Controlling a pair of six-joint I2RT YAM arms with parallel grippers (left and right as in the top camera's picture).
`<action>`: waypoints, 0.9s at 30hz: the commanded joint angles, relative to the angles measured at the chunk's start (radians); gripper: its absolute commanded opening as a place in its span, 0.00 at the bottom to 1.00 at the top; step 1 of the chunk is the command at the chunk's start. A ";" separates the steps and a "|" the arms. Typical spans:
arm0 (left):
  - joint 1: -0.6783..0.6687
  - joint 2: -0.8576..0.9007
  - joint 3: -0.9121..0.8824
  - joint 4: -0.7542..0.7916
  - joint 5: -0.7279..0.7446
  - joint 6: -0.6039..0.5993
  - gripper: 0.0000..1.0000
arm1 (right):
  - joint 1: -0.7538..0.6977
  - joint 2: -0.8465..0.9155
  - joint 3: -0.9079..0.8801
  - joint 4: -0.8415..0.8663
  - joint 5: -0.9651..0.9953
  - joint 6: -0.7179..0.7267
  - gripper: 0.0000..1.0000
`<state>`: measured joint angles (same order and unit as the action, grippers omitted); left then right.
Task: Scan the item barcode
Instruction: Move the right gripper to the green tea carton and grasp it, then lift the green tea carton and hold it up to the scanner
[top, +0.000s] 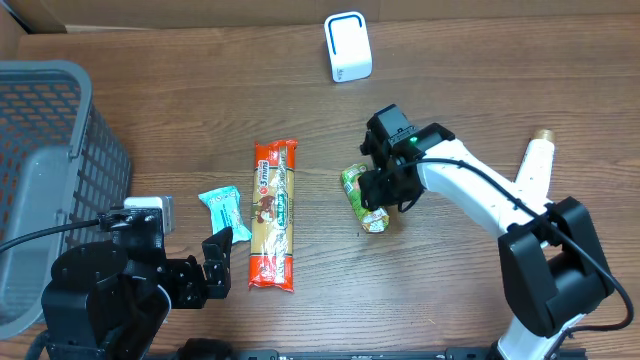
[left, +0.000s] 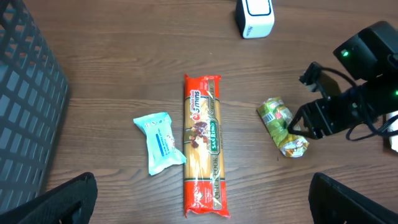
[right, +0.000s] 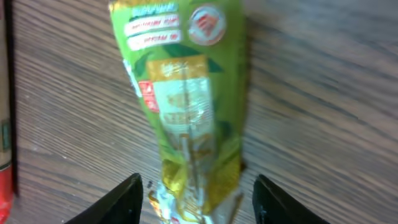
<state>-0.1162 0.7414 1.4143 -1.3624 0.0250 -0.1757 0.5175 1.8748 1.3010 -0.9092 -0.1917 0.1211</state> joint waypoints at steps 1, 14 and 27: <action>0.004 -0.002 0.006 0.001 -0.006 0.019 1.00 | 0.012 -0.014 -0.056 0.016 -0.016 -0.013 0.59; 0.004 -0.002 0.006 0.001 -0.006 0.019 1.00 | 0.010 -0.014 -0.148 0.076 -0.012 0.018 0.26; 0.004 -0.002 0.006 0.001 -0.006 0.019 1.00 | -0.070 -0.023 0.046 -0.119 -0.508 -0.201 0.04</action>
<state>-0.1162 0.7414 1.4143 -1.3624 0.0250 -0.1757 0.4957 1.8656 1.2346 -0.9970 -0.4110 0.0826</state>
